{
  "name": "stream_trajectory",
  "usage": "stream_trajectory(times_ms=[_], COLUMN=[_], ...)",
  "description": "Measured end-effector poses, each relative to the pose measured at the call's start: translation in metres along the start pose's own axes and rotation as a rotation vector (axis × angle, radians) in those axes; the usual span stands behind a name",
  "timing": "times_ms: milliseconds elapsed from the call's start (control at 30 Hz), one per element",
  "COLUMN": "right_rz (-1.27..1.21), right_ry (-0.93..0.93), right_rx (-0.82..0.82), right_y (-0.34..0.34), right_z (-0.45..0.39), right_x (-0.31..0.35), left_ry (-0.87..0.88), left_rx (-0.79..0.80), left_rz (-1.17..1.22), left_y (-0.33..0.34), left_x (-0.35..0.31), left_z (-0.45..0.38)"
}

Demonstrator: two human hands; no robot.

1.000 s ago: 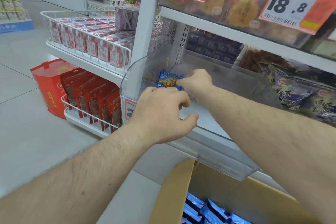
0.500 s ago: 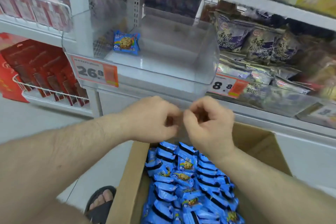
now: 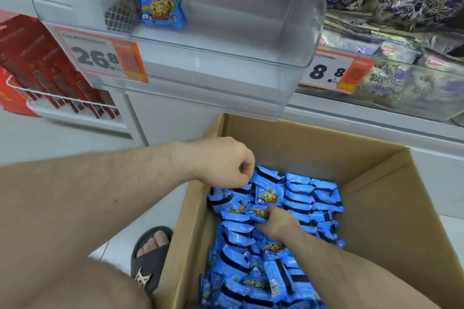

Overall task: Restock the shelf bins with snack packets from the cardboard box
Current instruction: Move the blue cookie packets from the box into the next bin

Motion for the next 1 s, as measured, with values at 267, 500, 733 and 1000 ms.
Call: stream_trajectory(times_ms=[267, 500, 733, 1000], right_rz=[-0.462, -1.130, -1.185, 0.015], right_ry=[0.039, -0.288, -0.023, -0.206], right_rx=[-0.006, -0.159, -0.127, 0.205], right_y=[-0.047, -0.160, -0.134, 0.013], right_z=[0.010, 0.082, 0.045, 0.025], right_x=[0.002, 0.054, 0.025, -0.020], left_ry=[-0.185, -0.723, -0.590, -0.482], left_rx=[-0.029, 0.093, -0.034, -0.023], left_rz=[0.192, 0.820, 0.694, 0.696], left_y=[0.002, 0.029, 0.017, 0.013], left_x=[0.013, 0.015, 0.027, 0.033], left_z=[-0.002, 0.005, 0.000, 0.005])
Point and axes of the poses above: each hand's wrist, its own z-axis away from the middle knuckle, its own y-axis out of the palm, x = y × z, the point moved 8 cm from there along -z, towards the middle knuckle, and after that the axes turned 13 degrees about -x, right-handed, at the moved point
